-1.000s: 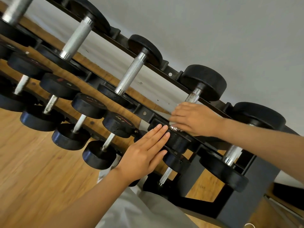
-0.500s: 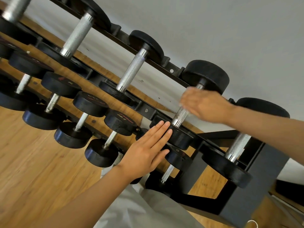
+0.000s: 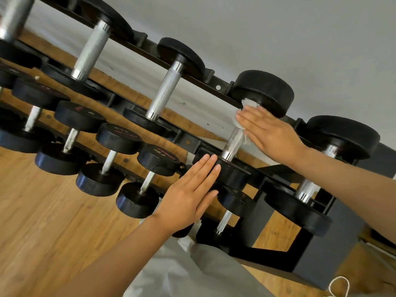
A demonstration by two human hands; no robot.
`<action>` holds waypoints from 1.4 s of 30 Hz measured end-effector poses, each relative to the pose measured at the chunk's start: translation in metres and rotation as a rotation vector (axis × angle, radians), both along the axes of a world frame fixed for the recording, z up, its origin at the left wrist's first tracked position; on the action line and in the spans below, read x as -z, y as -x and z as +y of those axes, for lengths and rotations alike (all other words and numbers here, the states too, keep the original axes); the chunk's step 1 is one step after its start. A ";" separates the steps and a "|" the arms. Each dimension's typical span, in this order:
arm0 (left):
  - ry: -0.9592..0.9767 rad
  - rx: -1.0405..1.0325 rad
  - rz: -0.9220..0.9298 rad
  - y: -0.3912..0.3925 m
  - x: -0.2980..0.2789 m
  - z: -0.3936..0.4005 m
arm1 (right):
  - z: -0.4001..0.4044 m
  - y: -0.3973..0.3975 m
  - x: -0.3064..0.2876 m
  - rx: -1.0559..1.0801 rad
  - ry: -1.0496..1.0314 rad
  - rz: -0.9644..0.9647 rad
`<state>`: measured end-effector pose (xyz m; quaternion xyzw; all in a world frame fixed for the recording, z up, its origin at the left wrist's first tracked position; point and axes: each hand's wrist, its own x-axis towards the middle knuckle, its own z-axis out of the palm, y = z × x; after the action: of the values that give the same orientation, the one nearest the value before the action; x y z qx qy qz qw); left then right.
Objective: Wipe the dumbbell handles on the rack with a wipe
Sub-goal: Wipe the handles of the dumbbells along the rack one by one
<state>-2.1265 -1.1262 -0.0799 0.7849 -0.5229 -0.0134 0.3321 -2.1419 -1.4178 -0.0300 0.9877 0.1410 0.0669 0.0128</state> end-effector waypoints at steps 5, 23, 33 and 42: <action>0.009 -0.014 0.012 0.003 0.000 -0.002 | 0.029 0.026 0.022 -0.160 -0.099 0.117; -0.014 -0.098 0.057 0.011 -0.010 -0.004 | -0.007 0.017 0.026 -0.167 -0.121 0.052; -0.013 -0.119 0.031 0.013 -0.009 -0.005 | 0.021 0.028 0.035 -0.255 -0.208 0.055; -0.039 -0.103 0.041 0.013 -0.015 -0.003 | 0.028 0.016 0.040 0.066 -0.344 -0.173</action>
<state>-2.1396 -1.1295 -0.0651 0.8165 -0.4747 -0.0225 0.3278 -2.1574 -1.3899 -0.0697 0.9699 0.0936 0.1744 -0.1417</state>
